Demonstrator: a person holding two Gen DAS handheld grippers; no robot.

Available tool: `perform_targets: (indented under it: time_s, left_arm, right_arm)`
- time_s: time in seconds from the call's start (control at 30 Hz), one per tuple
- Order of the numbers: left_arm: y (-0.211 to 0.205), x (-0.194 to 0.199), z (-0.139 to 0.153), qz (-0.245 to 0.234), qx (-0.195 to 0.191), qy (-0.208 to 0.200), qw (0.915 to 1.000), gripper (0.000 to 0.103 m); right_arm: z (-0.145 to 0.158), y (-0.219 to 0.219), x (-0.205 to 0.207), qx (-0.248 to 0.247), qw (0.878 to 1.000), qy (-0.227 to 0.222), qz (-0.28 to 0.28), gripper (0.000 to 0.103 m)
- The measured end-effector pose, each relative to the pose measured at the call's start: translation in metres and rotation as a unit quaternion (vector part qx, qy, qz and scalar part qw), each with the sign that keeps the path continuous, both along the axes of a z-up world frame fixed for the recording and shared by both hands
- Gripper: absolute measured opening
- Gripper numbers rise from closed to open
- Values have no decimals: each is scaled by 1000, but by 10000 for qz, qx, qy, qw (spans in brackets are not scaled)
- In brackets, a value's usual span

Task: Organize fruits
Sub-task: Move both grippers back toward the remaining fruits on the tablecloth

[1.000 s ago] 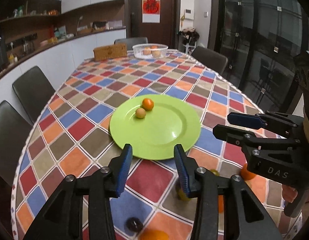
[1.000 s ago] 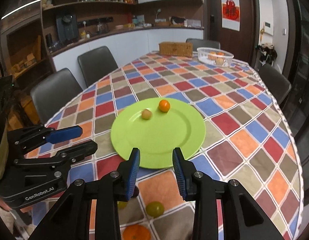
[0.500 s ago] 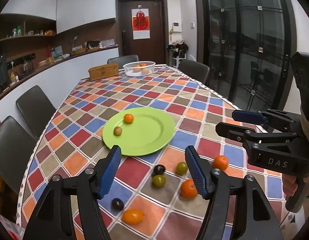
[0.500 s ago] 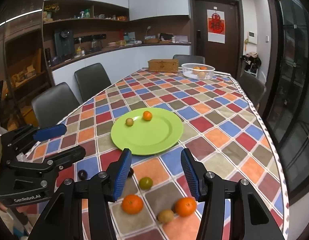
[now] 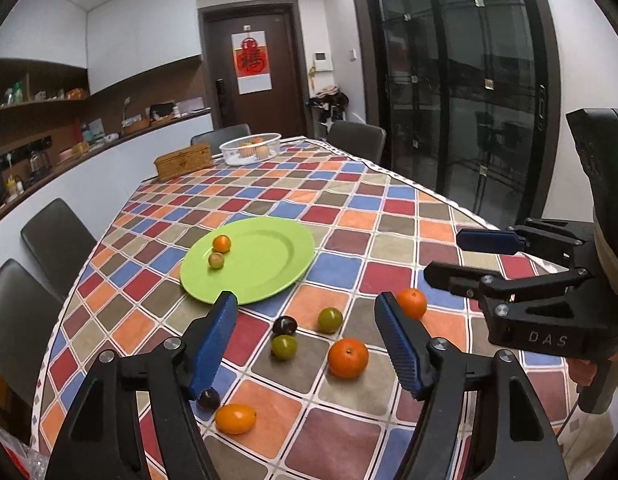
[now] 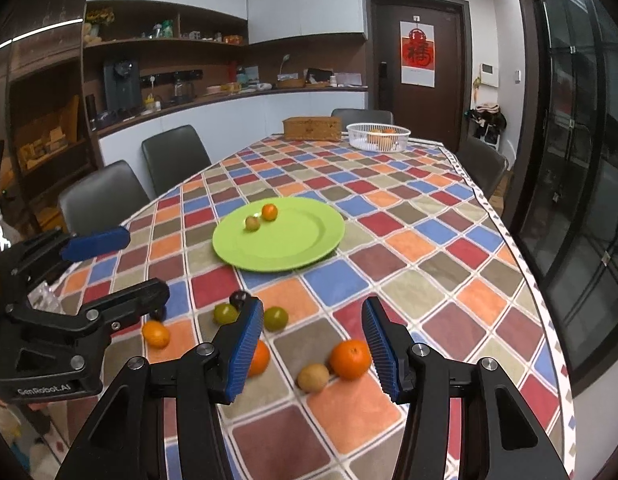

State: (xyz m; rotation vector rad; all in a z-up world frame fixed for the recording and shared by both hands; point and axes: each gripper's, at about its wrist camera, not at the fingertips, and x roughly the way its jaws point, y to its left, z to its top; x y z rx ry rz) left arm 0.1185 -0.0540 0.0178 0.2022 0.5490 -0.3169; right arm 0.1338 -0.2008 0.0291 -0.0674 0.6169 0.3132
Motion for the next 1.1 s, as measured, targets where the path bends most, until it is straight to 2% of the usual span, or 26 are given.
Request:
perform_targets:
  time_s: [0.13,0.4,0.6,0.83,1.1]
  left_arm:
    - [-4,0,-9,-152,6,109,9998,70]
    - [-12,6,-28,-417,280,230,9985,70]
    - [-16,15,-48,-603,377,484,9963,69]
    - [-20,27,-72,-794,434,835,9924,60]
    - [-26,42,-89,-868,377,1149,9889,57]
  right_arm:
    - [-12,2,-3,-84,9998,146,83,52]
    - [-34,2,3,-55,9982,557,204,52]
    - [-52,6,9,-145,9966,769,257,52]
    - [-71,6,19,-201,9939,1038,318,48]
    - [-86,5,31,-187,9911,1268,353,41]
